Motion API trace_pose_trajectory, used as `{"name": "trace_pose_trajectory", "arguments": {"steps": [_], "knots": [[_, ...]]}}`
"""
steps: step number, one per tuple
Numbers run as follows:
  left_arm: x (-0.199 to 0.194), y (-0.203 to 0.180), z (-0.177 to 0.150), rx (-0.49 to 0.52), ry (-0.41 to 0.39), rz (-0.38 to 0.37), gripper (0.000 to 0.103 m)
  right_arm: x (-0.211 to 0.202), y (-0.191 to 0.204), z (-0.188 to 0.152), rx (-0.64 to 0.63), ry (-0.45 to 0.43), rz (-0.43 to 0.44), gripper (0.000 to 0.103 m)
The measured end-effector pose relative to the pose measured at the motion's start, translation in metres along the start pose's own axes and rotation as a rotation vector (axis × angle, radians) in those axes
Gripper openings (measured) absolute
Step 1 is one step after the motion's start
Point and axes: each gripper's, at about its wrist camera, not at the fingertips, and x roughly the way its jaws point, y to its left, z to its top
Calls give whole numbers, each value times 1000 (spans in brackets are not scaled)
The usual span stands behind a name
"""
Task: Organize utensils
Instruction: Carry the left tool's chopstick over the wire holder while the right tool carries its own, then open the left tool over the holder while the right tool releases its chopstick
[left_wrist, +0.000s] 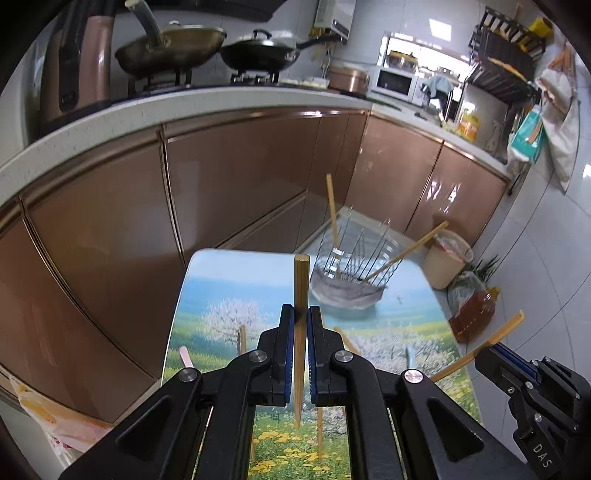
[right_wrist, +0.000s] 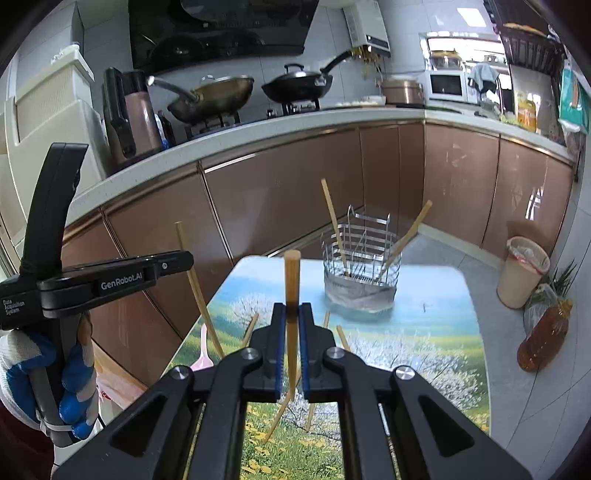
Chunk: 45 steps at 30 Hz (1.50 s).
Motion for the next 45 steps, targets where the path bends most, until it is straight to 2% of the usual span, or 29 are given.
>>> {"name": "trace_pose_trajectory", "arguments": {"steps": [5,11,19,23,29,33,40,45], "knots": [[-12,-3,21,-12,-42,-25,6,-10,0,21,-16,-29,-9,6],[-13,-14,64,-24,-97,-63,6,-10,-11,67,-28,-80,-33,6],[15,-30,129,-51,-163,-136,6,11,-44,134,-28,-151,-79,6],[46,-43,147,-33,-188,-112,6,41,-64,150,-28,-160,-115,6],[112,-55,155,-37,-171,-76,6,103,-96,145,-6,-111,-135,6],[148,-59,149,-45,-161,-62,6,134,-109,135,4,-88,-139,6],[191,-55,138,-65,-159,-36,6,172,-118,121,13,-84,-119,6],[214,-45,125,-75,-134,-29,6,191,-121,103,10,-47,-120,6]]}}
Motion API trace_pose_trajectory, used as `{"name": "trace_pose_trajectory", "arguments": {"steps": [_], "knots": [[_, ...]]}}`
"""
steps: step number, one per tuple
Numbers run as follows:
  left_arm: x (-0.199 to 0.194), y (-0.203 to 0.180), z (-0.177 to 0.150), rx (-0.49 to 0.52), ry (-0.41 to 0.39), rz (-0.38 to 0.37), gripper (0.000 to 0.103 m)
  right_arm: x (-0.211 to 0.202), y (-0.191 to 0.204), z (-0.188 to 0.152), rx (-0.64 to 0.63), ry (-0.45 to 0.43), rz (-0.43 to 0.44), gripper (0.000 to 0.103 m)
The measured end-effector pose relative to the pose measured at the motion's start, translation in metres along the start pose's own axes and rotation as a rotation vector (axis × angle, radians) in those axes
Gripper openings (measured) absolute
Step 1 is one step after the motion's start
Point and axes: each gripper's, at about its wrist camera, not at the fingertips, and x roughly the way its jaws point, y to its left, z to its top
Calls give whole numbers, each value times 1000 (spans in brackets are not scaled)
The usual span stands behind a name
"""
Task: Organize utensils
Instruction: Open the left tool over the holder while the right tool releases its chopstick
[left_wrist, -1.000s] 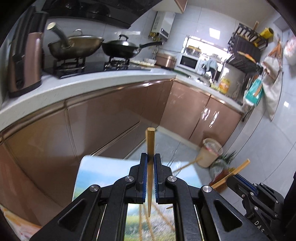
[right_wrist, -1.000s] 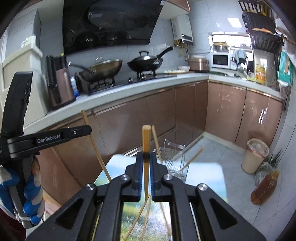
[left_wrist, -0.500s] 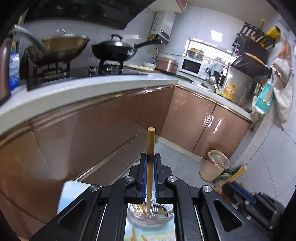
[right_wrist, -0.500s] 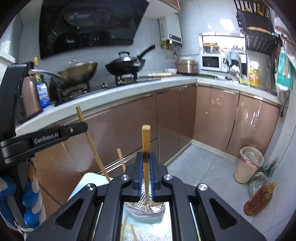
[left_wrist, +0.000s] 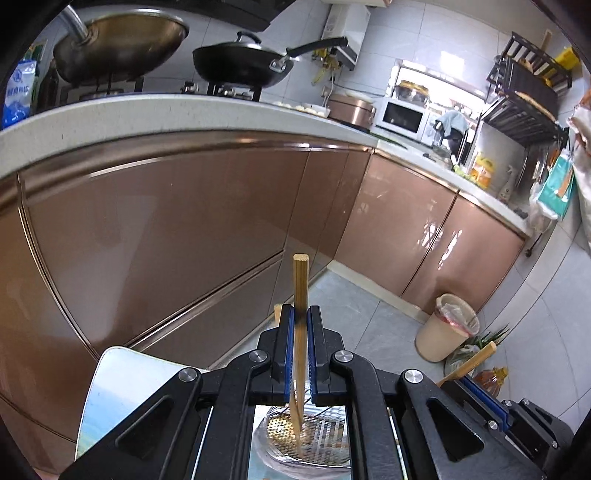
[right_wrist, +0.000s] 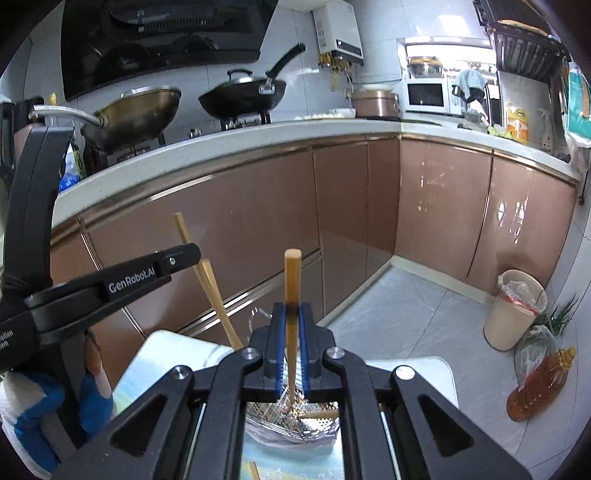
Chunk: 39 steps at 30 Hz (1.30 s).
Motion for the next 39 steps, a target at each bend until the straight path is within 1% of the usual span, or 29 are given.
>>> {"name": "trace_pose_trajectory", "arguments": {"steps": [3,6,10,12,13,14,16,19,25,33,39], "knots": [[6,5,-10,0,24,12,6,7,-3,-10,11,19,-1,6],[8,10,-18,10,35,32,6,4,-2,-15,9,13,-7,6],[2,15,-17,-3,34,31,7,-2,-3,-15,16,9,-11,7],[-4,16,-14,0,31,27,13,-5,-4,-12,23,13,-10,8],[-6,16,-13,2,29,29,20,-8,-4,-11,25,11,-14,8],[-10,15,-12,5,22,31,29,-10,-5,-11,27,10,-16,8],[-20,16,-9,9,4,37,39,-16,-6,-8,32,9,-22,8],[-37,18,-3,15,-10,41,42,-28,-8,-5,43,10,-29,8],[-86,26,6,24,-58,62,48,-65,-9,-2,62,-13,-44,8],[-171,35,16,39,-102,97,48,-143,5,4,43,-87,-49,8],[-234,41,11,61,-120,111,48,-204,28,5,11,-130,-22,8]]}}
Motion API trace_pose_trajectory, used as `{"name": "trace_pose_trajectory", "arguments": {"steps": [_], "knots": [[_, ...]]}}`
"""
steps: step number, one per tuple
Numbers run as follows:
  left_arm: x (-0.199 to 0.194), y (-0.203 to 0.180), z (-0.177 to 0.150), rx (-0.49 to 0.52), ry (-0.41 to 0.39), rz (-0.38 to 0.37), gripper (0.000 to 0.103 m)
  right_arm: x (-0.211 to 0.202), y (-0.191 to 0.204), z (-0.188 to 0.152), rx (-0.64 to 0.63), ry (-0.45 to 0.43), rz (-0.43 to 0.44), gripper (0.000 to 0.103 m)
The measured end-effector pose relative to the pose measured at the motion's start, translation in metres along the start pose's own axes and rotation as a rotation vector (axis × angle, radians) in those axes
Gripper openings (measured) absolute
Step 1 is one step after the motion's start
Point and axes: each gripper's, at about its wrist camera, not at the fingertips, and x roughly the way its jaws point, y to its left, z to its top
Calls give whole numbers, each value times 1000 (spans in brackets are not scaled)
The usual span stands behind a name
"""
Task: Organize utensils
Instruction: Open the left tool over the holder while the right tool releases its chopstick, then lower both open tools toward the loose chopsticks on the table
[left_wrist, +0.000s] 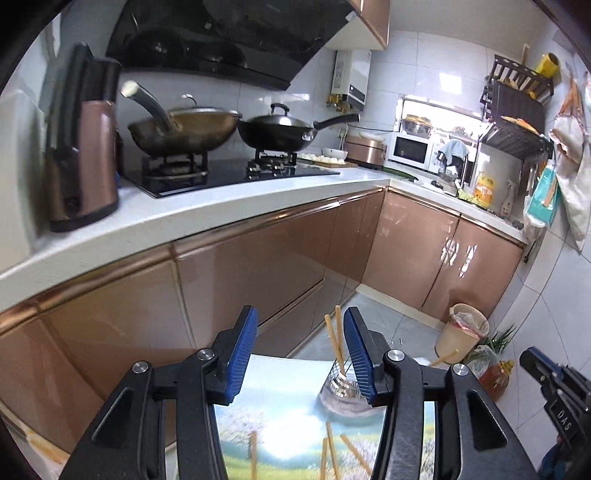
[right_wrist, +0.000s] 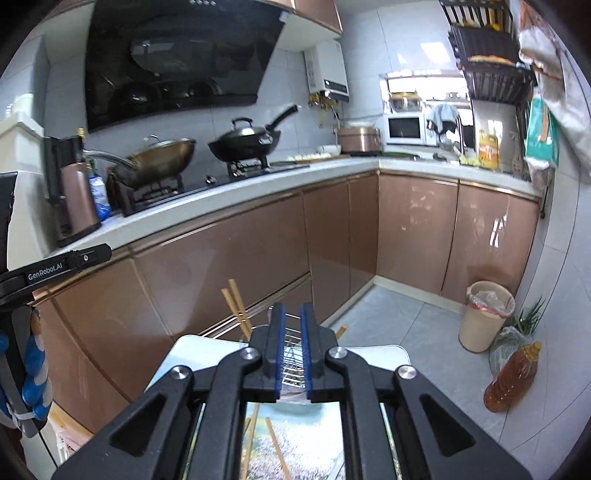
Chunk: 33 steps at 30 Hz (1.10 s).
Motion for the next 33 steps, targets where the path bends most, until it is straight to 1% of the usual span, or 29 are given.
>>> {"name": "trace_pose_trajectory", "arguments": {"steps": [5,10,17,20,25,33], "knots": [[-41,9,-6,4,5,13,48,-38,16,-1,-19,-4,23,8],[-71,21,-17,-12,14,16,48,-68,28,-5,-37,2,42,8],[-100,35,-36,-21,14,34,52,-91,38,-17,-52,3,51,8],[-107,39,-46,-26,17,34,55,-96,41,-23,-56,5,57,8],[-107,43,-68,-38,45,31,55,-94,42,-41,-55,26,74,8],[-84,44,-99,-34,114,41,55,-72,35,-70,-42,96,77,8]]}}
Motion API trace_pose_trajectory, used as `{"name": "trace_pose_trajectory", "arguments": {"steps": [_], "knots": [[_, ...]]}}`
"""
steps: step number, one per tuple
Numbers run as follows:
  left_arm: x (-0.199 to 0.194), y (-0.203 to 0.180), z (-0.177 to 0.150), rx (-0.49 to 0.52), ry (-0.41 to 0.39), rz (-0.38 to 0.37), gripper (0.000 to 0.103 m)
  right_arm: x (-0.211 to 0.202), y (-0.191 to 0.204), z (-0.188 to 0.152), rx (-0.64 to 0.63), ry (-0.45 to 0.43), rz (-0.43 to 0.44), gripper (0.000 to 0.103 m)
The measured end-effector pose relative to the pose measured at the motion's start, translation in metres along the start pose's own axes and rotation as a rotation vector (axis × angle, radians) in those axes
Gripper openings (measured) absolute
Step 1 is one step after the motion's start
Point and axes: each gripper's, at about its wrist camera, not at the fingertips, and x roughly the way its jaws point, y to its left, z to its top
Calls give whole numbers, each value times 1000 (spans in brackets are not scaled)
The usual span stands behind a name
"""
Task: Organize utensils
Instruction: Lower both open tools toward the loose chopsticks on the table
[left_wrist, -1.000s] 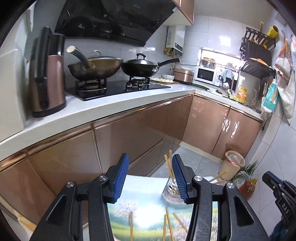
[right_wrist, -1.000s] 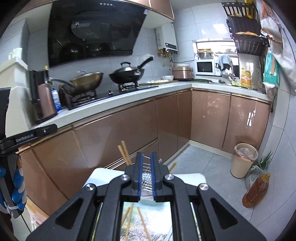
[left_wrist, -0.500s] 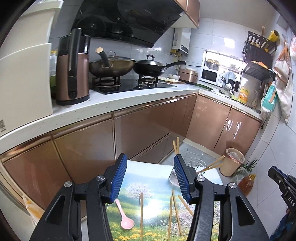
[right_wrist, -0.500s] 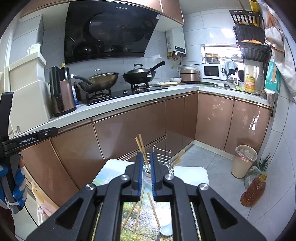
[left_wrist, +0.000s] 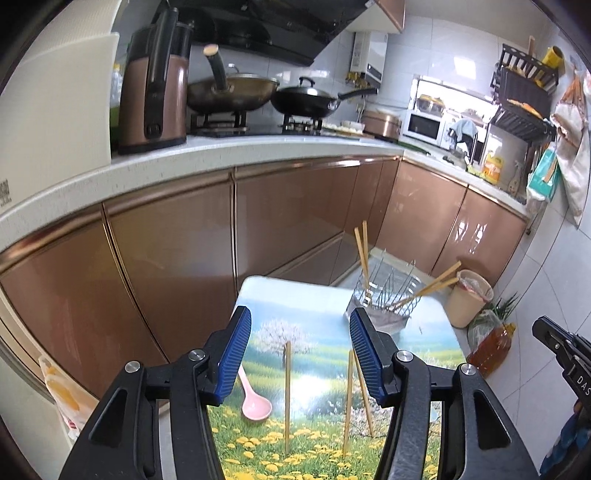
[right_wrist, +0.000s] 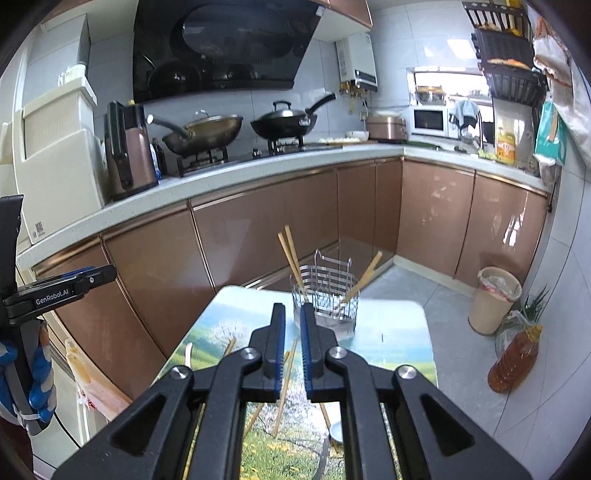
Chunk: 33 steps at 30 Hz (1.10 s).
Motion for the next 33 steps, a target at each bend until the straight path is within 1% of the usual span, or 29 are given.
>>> {"name": "trace_pose_trajectory", "arguments": {"steps": [6,11,22,28,33], "knots": [[23,4,-10,-1,42,17,55,25,-4,-13,6,51,10,8],[46,11,-18,-12,90,27,55,55,-3,-23,8,109,21,8],[116,26,-41,-37,252,38,55,128,-5,-47,21,272,48,8],[155,32,-53,-36,336,38,55,171,-4,-62,10,360,58,8],[189,31,-59,-21,414,51,55,208,-4,-75,-5,445,70,8]]}}
